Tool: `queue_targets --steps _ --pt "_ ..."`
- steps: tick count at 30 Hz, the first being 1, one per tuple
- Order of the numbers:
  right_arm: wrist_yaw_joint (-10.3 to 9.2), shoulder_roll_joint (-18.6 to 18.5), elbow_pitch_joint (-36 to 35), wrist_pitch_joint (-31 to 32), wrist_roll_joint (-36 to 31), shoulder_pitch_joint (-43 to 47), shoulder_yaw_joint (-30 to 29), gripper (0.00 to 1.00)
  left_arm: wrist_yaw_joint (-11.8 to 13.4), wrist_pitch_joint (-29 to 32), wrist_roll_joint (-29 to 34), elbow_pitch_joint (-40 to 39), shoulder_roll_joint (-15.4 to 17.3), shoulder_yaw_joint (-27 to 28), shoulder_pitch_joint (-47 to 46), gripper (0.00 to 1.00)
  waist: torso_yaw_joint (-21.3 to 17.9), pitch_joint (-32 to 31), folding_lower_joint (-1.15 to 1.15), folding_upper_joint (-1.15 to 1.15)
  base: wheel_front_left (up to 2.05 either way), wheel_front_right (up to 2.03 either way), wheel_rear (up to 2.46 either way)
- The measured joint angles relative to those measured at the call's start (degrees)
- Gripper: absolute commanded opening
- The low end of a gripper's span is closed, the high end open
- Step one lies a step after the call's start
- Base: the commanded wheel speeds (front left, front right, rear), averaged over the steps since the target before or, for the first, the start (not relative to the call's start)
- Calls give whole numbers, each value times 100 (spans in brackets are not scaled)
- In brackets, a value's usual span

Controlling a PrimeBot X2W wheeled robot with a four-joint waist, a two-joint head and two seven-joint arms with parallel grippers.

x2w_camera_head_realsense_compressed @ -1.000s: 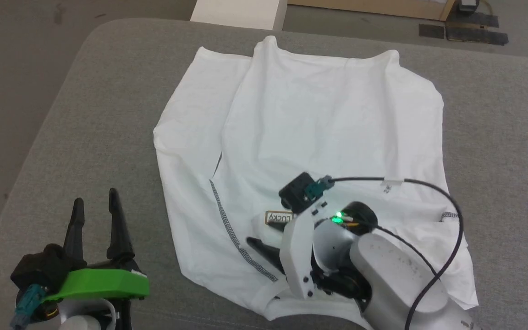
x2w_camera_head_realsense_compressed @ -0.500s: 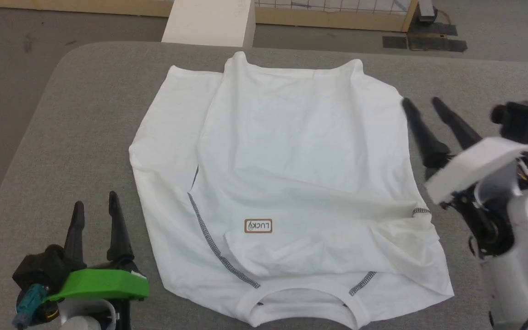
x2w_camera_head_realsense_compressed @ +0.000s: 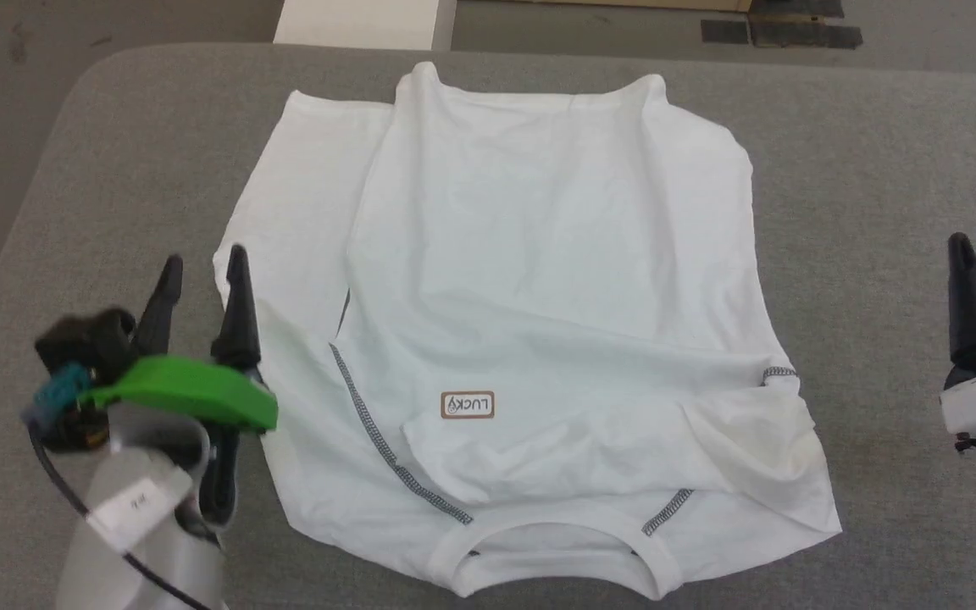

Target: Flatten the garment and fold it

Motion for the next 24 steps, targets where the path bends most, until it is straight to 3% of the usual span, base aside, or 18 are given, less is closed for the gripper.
queue_targets --steps 3,11,17,24 --pt "0 43 -326 121 -31 -39 -93 100 -103 589 -31 558 476 -115 -1183 100 -24 289 0 0 0 0 0" --pt "0 121 -693 222 -49 -302 -140 100 -167 2050 -109 1464 1146 -233 -3392 100 -157 1039 0 0 0 0 0" --pt "0 141 -784 166 -36 -372 -153 100 -172 3415 -267 1905 1458 -407 -4529 100 -332 1680 1 0 0 0 0" --pt "0 145 -882 104 85 -374 -171 100 -177 4469 -305 2103 1593 -643 -5101 100 -535 2305 1 0 0 0 0"
